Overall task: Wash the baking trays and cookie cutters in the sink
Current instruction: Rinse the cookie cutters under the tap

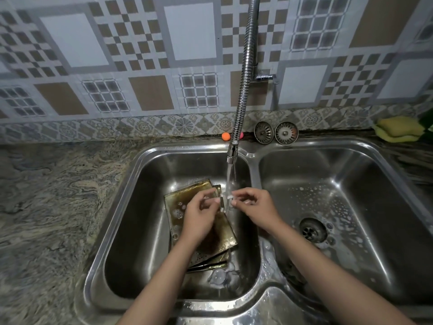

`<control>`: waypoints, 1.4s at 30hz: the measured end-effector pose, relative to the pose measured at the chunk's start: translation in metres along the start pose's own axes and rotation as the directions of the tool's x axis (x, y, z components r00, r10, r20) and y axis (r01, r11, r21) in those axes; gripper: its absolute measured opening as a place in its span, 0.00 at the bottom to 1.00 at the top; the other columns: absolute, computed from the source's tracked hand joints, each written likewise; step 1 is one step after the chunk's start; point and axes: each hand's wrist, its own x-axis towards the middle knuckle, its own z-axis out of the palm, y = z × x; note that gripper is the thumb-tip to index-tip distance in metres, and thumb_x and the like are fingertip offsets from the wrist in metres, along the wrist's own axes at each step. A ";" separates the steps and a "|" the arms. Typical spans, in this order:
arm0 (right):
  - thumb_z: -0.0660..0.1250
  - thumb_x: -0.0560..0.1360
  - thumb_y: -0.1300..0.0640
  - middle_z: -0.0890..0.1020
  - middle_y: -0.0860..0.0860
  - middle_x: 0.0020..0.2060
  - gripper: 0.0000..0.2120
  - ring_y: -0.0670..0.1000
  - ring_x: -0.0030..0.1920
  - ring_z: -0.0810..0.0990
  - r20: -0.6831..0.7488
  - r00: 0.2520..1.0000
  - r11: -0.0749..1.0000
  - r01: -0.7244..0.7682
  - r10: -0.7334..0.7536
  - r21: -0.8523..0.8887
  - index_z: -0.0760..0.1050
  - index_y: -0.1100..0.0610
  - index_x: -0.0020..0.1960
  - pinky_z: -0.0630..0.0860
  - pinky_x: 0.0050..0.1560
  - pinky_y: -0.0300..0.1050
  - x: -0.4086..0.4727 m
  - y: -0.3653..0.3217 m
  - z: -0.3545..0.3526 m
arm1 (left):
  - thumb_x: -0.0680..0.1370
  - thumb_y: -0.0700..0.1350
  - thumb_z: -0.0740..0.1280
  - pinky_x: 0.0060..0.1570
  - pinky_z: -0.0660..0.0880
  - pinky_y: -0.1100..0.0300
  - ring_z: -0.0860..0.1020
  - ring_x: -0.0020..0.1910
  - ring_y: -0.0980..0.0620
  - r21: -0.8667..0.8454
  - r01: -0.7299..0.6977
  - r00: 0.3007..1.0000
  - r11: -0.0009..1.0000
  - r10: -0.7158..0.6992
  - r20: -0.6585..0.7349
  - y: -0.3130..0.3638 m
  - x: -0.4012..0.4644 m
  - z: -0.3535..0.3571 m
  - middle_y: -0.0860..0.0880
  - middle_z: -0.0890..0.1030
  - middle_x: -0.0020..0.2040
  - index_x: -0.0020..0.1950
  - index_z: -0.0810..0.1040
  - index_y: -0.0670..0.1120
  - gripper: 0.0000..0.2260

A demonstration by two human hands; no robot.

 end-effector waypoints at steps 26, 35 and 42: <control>0.73 0.70 0.66 0.85 0.51 0.44 0.10 0.48 0.44 0.83 -0.011 1.000 0.993 0.005 -0.004 0.118 0.82 0.51 0.44 0.80 0.48 0.42 0.019 -0.010 0.015 | 0.75 0.45 0.70 0.31 0.77 0.63 0.84 0.36 0.49 -0.324 0.238 0.944 0.916 -0.297 -0.145 0.011 0.019 0.001 0.47 0.85 0.41 0.46 0.82 0.48 0.02; 0.70 0.71 0.70 0.84 0.55 0.42 0.11 0.42 0.37 0.82 -0.091 0.996 0.982 0.007 0.010 0.190 0.81 0.62 0.51 0.78 0.43 0.34 0.013 -0.013 -0.006 | 0.75 0.45 0.71 0.32 0.77 0.61 0.84 0.35 0.48 -0.315 0.262 0.946 0.912 -0.307 -0.102 0.021 0.026 0.028 0.45 0.84 0.40 0.44 0.82 0.49 0.01; 0.72 0.70 0.69 0.85 0.50 0.39 0.10 0.44 0.38 0.83 -0.073 0.997 0.982 0.010 0.003 0.186 0.82 0.58 0.49 0.79 0.43 0.34 0.011 -0.013 -0.005 | 0.75 0.43 0.71 0.30 0.78 0.62 0.84 0.35 0.49 -0.336 0.257 0.946 0.906 -0.307 -0.105 0.025 0.019 0.024 0.46 0.85 0.40 0.44 0.82 0.48 0.01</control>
